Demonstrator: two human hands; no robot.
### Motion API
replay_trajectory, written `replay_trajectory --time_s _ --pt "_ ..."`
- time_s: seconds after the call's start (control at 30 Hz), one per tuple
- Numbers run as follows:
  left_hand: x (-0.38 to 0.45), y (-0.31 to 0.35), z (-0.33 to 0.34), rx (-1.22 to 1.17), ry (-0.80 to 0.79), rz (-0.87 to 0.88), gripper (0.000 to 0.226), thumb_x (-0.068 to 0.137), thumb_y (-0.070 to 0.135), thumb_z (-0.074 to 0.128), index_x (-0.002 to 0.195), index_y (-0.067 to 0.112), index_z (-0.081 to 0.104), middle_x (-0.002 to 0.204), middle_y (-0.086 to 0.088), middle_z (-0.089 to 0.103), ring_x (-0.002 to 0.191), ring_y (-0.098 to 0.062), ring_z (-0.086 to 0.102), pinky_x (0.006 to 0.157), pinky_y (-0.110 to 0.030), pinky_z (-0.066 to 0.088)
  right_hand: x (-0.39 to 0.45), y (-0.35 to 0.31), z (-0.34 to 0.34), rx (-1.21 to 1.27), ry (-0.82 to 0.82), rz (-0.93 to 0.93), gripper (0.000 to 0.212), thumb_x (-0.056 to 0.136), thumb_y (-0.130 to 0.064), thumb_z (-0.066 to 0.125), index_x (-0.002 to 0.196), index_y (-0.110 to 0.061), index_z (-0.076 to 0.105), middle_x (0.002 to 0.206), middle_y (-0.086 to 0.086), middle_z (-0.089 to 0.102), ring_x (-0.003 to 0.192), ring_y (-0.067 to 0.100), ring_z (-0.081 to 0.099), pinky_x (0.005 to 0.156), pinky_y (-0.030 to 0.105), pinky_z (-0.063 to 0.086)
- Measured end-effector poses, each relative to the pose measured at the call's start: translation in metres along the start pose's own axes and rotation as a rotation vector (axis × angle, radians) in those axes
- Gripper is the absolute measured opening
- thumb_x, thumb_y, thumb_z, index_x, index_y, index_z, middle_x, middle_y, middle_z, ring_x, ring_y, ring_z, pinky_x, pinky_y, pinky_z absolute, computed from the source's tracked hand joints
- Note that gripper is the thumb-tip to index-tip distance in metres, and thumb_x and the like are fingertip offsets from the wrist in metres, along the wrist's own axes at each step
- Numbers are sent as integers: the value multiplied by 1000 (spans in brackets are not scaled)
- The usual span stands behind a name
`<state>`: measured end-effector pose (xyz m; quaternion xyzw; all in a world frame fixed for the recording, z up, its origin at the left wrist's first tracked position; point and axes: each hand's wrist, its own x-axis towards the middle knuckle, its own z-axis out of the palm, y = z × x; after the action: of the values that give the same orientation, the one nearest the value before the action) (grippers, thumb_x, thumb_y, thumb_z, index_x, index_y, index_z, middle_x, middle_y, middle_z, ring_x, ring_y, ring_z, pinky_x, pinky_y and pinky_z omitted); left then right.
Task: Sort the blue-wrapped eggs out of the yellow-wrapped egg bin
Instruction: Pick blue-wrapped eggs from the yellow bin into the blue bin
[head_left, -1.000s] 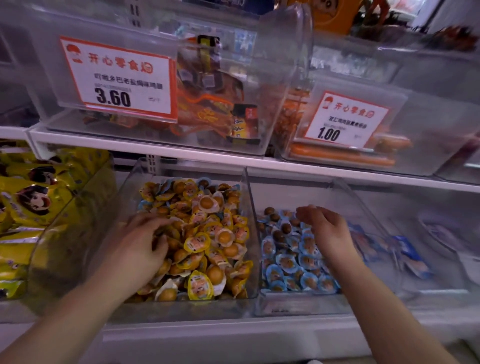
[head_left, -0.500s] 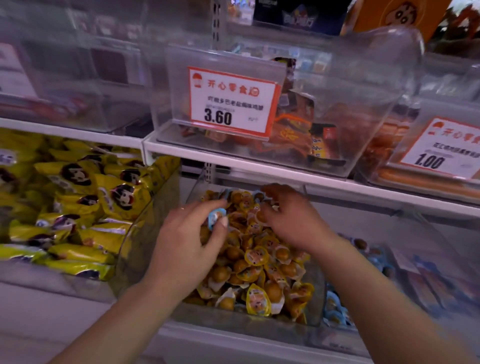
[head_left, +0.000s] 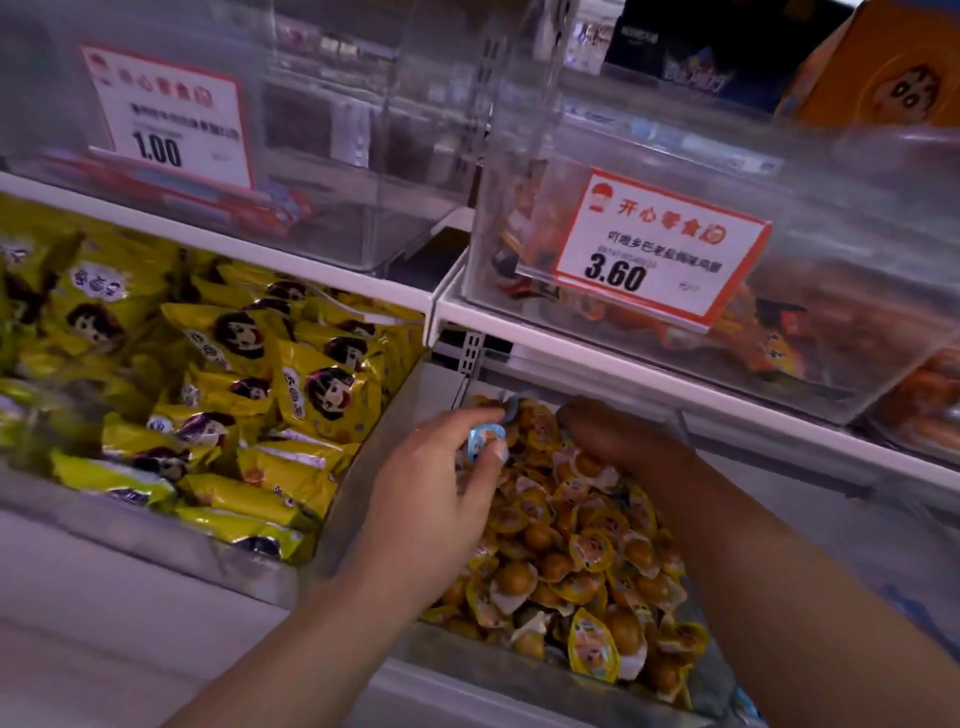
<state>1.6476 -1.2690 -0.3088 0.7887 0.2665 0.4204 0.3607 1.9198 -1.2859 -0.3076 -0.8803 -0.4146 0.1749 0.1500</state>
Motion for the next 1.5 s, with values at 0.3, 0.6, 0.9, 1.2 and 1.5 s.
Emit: replay_trajectory --time_s 0.3,0.6,0.9,1.2,1.5 --pt "-2 5 -1 -20 33 15 25 98 37 57 122 38 63 111 23 63 107 3 57 88 -25 50 -23 -14 5 -25 -25 -153 41 84 -43 76 116 -20 66 109 -2 65 100 15 62 81 26 46" --pt "-7 14 5 11 27 96 23 99 33 56 122 36 63 113 23 62 109 2 56 89 -21 48 -105 -15 -7 913 -13 -180 23 87 -9 72 109 -12 74 99 18 75 84 28 72 73 41 58" --pt "-22 33 30 16 -88 99 27 100 36 52 125 45 58 111 35 59 93 8 61 75 -11 48 -160 12 8 1146 198 70 16 96 -21 60 100 -8 68 74 11 73 57 24 69 40 25 43" --pt "-25 48 72 -13 -278 229 44 102 42 42 143 30 50 143 13 53 136 -3 43 112 -30 37 -198 -2 7 1577 86 -64 39 86 -24 73 119 -5 67 111 17 71 88 24 70 65 32 56" --pt "-15 31 79 148 -373 280 49 99 60 30 142 44 45 148 26 41 138 2 35 112 -28 31 -189 102 -34 1225 456 -23 25 73 -23 82 93 -12 72 75 10 68 58 23 59 51 33 45"
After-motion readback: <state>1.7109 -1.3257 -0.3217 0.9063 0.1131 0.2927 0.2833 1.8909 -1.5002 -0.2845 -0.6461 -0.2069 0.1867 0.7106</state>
